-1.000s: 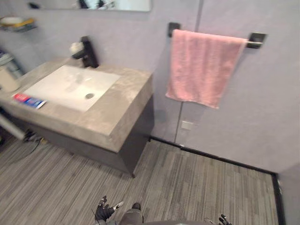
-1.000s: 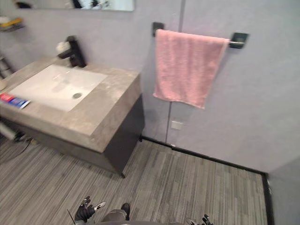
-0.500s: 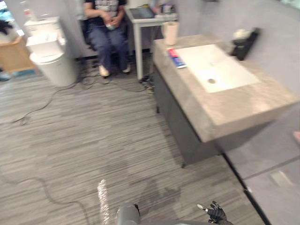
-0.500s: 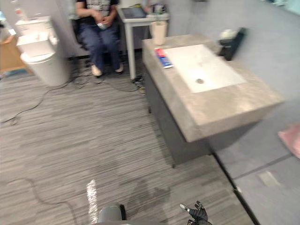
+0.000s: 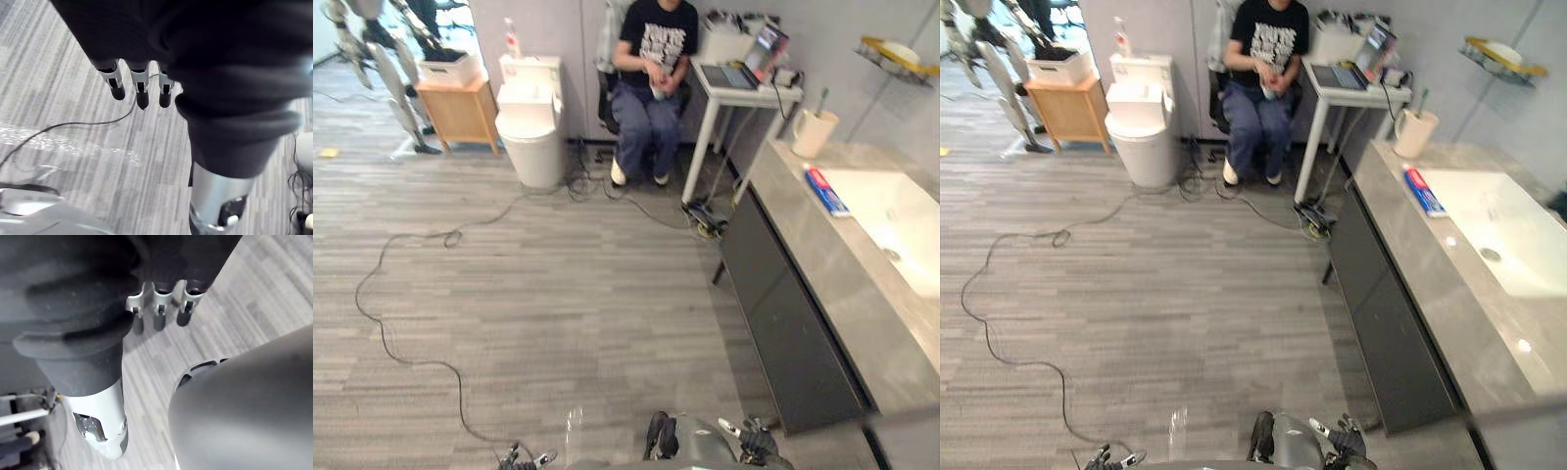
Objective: Organize washtable
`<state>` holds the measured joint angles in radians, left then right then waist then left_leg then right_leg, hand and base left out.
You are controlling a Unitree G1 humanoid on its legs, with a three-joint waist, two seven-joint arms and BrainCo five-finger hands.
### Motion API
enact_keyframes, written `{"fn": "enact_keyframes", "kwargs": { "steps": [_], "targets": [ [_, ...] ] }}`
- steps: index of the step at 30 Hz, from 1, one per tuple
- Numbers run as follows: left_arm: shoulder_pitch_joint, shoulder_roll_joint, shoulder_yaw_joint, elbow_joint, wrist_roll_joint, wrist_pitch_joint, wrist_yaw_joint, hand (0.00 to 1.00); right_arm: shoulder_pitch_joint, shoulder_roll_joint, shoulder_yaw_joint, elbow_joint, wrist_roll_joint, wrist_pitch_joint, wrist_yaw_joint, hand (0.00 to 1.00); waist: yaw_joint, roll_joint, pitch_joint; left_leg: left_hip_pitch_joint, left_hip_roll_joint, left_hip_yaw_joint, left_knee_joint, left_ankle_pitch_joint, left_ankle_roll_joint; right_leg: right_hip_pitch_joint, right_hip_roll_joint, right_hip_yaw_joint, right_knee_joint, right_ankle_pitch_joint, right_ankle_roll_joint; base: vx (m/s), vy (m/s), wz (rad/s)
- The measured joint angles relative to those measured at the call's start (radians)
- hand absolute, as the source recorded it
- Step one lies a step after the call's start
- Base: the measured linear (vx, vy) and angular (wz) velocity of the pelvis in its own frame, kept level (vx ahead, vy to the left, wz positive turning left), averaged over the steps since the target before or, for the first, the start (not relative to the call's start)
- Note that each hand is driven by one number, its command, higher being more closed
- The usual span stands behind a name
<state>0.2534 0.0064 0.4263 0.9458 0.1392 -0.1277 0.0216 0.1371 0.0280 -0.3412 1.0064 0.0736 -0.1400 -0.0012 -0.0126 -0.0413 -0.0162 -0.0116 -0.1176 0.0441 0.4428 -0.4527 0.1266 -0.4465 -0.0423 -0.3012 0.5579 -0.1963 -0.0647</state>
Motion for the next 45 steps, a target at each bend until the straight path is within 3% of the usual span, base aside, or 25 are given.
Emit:
{"fn": "enact_keyframes", "kwargs": {
  "steps": [1,2,3,4,5,6,7,10,12,13,15,17,19,20,23,26,28,30,32,33,35,37,40,43,45],
  "targets": [
    [0.011,-0.013,-0.006,0.007,0.005,-0.001,0.001,0.0,0.01,-0.014,0.019,0.0,-0.003,0.003,0.001,0.0,-0.002,0.03,-0.028,0.035,0.026,-0.011,-0.003,0.001,-0.057,0.049,0.042,-0.026,-0.051,0.0,-0.002,0.66,0.107,0.55],
    [-0.003,-0.009,0.002,0.007,0.012,-0.004,-0.001,0.0,0.014,-0.017,0.03,0.003,-0.006,0.006,0.003,0.0,-0.025,0.03,-0.035,-0.029,0.028,-0.013,0.177,0.047,-0.069,0.096,0.075,-0.038,-0.113,0.033,-0.051,0.66,0.1,0.54],
    [-0.018,-0.013,0.009,0.007,0.012,-0.002,0.002,0.0,0.014,-0.018,0.034,-0.001,-0.004,0.01,0.005,0.0,-0.031,0.037,-0.035,-0.086,0.039,-0.011,0.308,0.082,-0.066,0.113,0.095,-0.019,-0.132,0.058,-0.07,0.68,0.132,0.21],
    [-0.02,-0.021,0.022,0.0,0.011,0.004,0.003,0.0,0.01,-0.025,0.047,-0.012,-0.009,0.021,0.003,0.0,-0.009,0.05,-0.037,-0.199,0.092,0.03,0.548,0.248,-0.03,0.178,0.131,0.029,-0.178,0.039,-0.067,0.67,0.166,-0.85],
    [-0.013,-0.023,0.022,-0.019,0.012,0.01,0.006,0.0,0.008,-0.019,0.075,-0.007,-0.009,0.031,0.003,0.0,0.036,0.041,-0.028,-0.275,0.134,0.08,0.7,0.329,-0.013,0.228,0.145,0.106,-0.193,0.024,-0.063,0.69,0.185,-1.24],
    [-0.013,-0.021,0.016,-0.023,0.012,0.013,0.009,0.0,0.004,-0.016,0.074,-0.001,-0.01,0.031,0.004,0.0,0.043,0.032,-0.026,-0.306,0.147,0.079,0.732,0.29,-0.008,0.262,0.146,0.127,-0.213,0.025,-0.057,0.76,0.21,-1.86],
    [-0.015,-0.011,0.001,-0.042,0.011,0.012,0.026,0.0,-0.014,0.001,0.065,0.012,-0.01,0.036,0.003,0.0,0.062,0.002,-0.022,-0.373,0.197,0.082,0.674,0.202,-0.042,0.343,0.137,0.226,-0.261,0.029,-0.047,0.61,0.179,-1.43],
    [-0.039,-0.003,-0.006,-0.054,0.01,0.009,0.03,0.0,-0.05,0.04,0.024,0.007,-0.008,0.033,0.0,0.0,0.056,-0.011,-0.005,-0.424,0.285,0.064,0.363,0.149,-0.122,0.416,0.087,0.341,-0.298,0.008,-0.005,0.58,0.315,-1.28],
    [-0.06,-0.005,-0.035,-0.054,0.01,0.004,0.039,0.0,-0.051,0.05,-0.017,0.005,-0.008,0.032,-0.003,0.0,0.059,0.008,-0.002,-0.433,0.315,0.029,0.118,0.197,-0.186,0.446,0.054,0.379,-0.323,-0.031,0.06,0.47,0.397,-0.81],
    [-0.071,-0.012,-0.053,-0.052,0.01,-0.002,0.045,0.0,-0.049,0.049,-0.039,-0.001,-0.007,0.032,-0.006,0.0,0.058,0.032,-0.004,-0.421,0.338,0.053,0.062,0.343,-0.216,0.467,0.042,0.394,-0.336,-0.055,0.099,0.45,0.48,-0.28],
    [-0.105,-0.02,-0.117,-0.051,0.017,-0.014,0.048,0.0,-0.035,0.05,-0.031,-0.004,-0.008,0.039,-0.015,0.0,0.051,0.004,-0.019,-0.386,0.271,0.112,0.05,0.313,-0.124,0.489,-0.025,0.44,-0.346,-0.048,0.104,0.46,0.468,-0.13],
    [-0.111,-0.02,-0.134,-0.052,0.039,-0.013,0.044,0.0,-0.033,0.05,-0.021,-0.012,-0.008,0.038,-0.017,0.0,0.058,-0.011,-0.017,-0.334,0.259,0.177,0.067,0.274,-0.094,0.49,-0.045,0.447,-0.293,-0.025,0.102,0.43,0.378,-0.58],
    [-0.092,-0.013,-0.138,-0.053,0.051,-0.01,0.045,0.0,-0.033,0.048,0.008,-0.013,-0.039,0.034,-0.013,0.0,0.059,-0.014,-0.013,-0.246,0.255,0.256,0.062,0.228,-0.069,0.45,-0.075,0.446,-0.143,-0.005,0.14,0.43,0.347,-1.0],
    [-0.09,-0.011,-0.138,-0.052,0.052,-0.008,0.045,0.0,-0.032,0.047,0.008,-0.014,-0.051,0.033,-0.013,0.0,0.057,-0.002,-0.003,-0.192,0.25,0.276,0.056,0.204,-0.053,0.372,-0.081,0.429,0.057,0.008,0.173,0.25,0.171,-0.95],
    [-0.096,-0.012,-0.098,-0.041,0.049,-0.005,0.045,0.0,-0.021,0.042,0.008,-0.052,-0.054,0.028,0.001,0.0,0.049,-0.002,0.027,-0.059,0.252,0.368,0.035,0.158,-0.057,0.21,-0.095,0.3,0.372,-0.05,0.127,0.19,0.102,-0.81],
    [-0.094,-0.015,-0.012,-0.023,0.038,-0.003,0.045,0.0,-0.022,0.042,0.047,-0.05,-0.054,0.024,0.004,0.0,0.05,-0.019,0.028,0.006,0.271,0.474,0.011,0.105,-0.098,0.142,-0.102,0.06,0.214,-0.027,0.104,0.13,0.037,-0.95],
    [-0.086,-0.017,0.044,-0.001,0.025,0.005,0.044,0.0,-0.032,0.037,0.07,-0.036,-0.058,0.029,0.004,0.0,0.055,-0.022,0.024,0.06,0.279,0.571,0.012,0.092,-0.123,0.154,-0.084,-0.122,0.029,-0.007,0.0,0.25,-0.005,-1.56],
    [-0.088,-0.029,0.07,0.001,0.028,0.009,0.041,0.0,-0.037,0.031,0.075,-0.027,-0.068,0.029,0.004,0.0,0.052,-0.018,0.02,0.06,0.286,0.562,0.042,0.097,-0.132,0.18,-0.033,-0.079,-0.047,-0.02,-0.034,0.31,-0.028,-1.52],
    [-0.093,-0.042,0.119,0.002,0.03,0.011,0.025,0.0,-0.053,0.019,0.073,-0.016,-0.074,0.03,0.005,0.0,0.052,0.01,0.037,0.017,0.349,0.496,0.239,0.105,-0.129,0.201,0.037,-0.003,-0.082,-0.033,-0.041,0.21,-0.035,-1.48],
    [-0.092,-0.052,0.135,0.003,0.029,0.016,0.019,0.0,-0.053,0.007,0.065,-0.015,-0.076,0.032,0.005,0.0,0.053,0.042,0.042,-0.089,0.404,0.378,0.49,0.193,-0.024,0.228,0.088,0.039,-0.08,-0.061,-0.04,0.14,-0.024,-0.89],
    [-0.081,-0.056,0.136,0.001,0.027,0.025,0.02,0.0,-0.052,-0.009,0.063,0.0,-0.083,0.04,0.003,0.0,0.064,0.052,0.045,-0.175,0.435,0.28,0.687,0.297,-0.002,0.266,0.128,0.095,-0.08,-0.076,-0.058,0.25,0.029,-1.14],
    [-0.063,-0.058,0.135,-0.002,0.018,0.034,0.022,0.0,-0.048,-0.01,0.059,0.007,-0.096,0.043,-0.001,0.0,0.064,0.062,0.043,-0.237,0.441,0.224,0.747,0.263,-0.049,0.295,0.147,0.155,-0.083,-0.095,-0.053,0.24,0.074,-1.13],
    [-0.05,-0.059,0.132,-0.016,-0.003,0.033,0.025,0.0,-0.038,-0.008,0.015,0.01,-0.14,0.07,-0.007,0.0,0.062,0.045,0.031,-0.29,0.439,0.206,0.615,0.207,-0.103,0.346,0.152,0.254,-0.119,-0.09,-0.033,0.27,0.128,-0.91],
    [-0.05,-0.08,0.131,-0.015,-0.013,0.03,0.028,0.0,-0.031,-0.009,-0.038,0.011,-0.164,0.083,-0.015,0.0,0.069,0.056,0.029,-0.244,0.412,0.125,0.305,0.192,-0.138,0.378,0.163,0.385,-0.132,-0.089,0.007,0.29,0.269,-1.31],
    [-0.053,-0.081,0.126,-0.006,-0.014,0.03,0.028,0.0,-0.027,-0.01,-0.055,0.031,-0.168,0.084,-0.016,0.0,0.081,0.072,0.008,-0.111,0.354,0.028,0.06,0.13,-0.246,0.372,0.163,0.482,-0.147,-0.081,0.062,0.25,0.358,-1.38]
  ]
}}
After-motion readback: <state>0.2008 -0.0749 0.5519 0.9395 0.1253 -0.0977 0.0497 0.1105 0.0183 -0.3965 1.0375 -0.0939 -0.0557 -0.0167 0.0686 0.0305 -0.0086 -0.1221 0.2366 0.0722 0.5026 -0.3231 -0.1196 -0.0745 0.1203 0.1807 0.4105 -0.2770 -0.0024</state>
